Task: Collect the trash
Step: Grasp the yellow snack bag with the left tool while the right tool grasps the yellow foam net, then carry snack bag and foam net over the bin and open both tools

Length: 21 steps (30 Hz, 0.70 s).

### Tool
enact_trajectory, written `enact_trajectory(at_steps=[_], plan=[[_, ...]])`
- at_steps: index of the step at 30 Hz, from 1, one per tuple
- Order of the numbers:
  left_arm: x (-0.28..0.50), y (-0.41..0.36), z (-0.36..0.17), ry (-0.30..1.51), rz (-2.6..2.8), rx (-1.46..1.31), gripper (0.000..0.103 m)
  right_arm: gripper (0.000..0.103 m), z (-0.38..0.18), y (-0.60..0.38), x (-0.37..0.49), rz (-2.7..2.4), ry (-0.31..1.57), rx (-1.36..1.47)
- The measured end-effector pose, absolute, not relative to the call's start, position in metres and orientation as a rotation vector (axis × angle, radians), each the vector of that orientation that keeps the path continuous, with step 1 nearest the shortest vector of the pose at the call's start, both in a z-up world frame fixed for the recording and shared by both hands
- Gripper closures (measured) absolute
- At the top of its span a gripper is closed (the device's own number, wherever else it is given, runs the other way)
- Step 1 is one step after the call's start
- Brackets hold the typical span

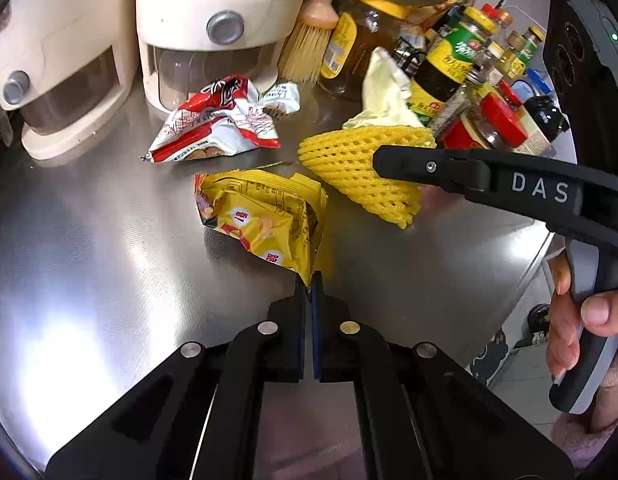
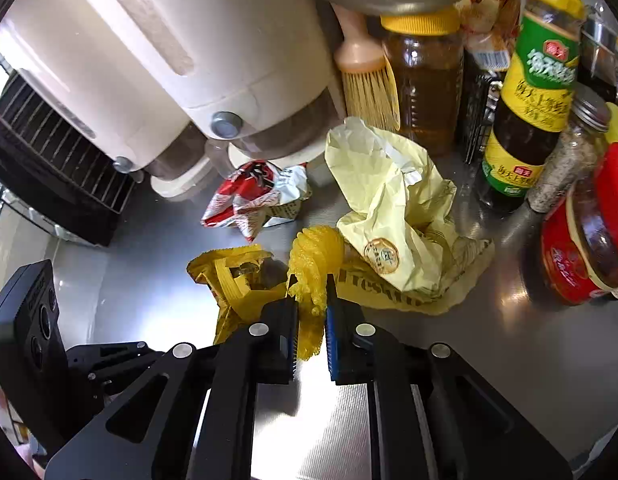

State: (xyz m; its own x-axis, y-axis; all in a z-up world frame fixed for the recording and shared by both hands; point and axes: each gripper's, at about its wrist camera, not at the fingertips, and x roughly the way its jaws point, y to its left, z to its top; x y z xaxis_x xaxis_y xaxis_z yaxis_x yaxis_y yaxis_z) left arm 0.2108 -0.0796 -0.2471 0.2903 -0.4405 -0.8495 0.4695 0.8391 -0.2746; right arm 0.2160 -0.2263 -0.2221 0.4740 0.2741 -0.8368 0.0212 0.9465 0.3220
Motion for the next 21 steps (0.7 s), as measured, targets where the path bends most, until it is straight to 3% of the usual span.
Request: enact_trajectory(at_steps=[21], plan=[[0.078,-0.052,-0.209,1.052,-0.615,0.051,0.103,0.09,-0.195,-0.212,0.08,0.2,1.014,0.303]])
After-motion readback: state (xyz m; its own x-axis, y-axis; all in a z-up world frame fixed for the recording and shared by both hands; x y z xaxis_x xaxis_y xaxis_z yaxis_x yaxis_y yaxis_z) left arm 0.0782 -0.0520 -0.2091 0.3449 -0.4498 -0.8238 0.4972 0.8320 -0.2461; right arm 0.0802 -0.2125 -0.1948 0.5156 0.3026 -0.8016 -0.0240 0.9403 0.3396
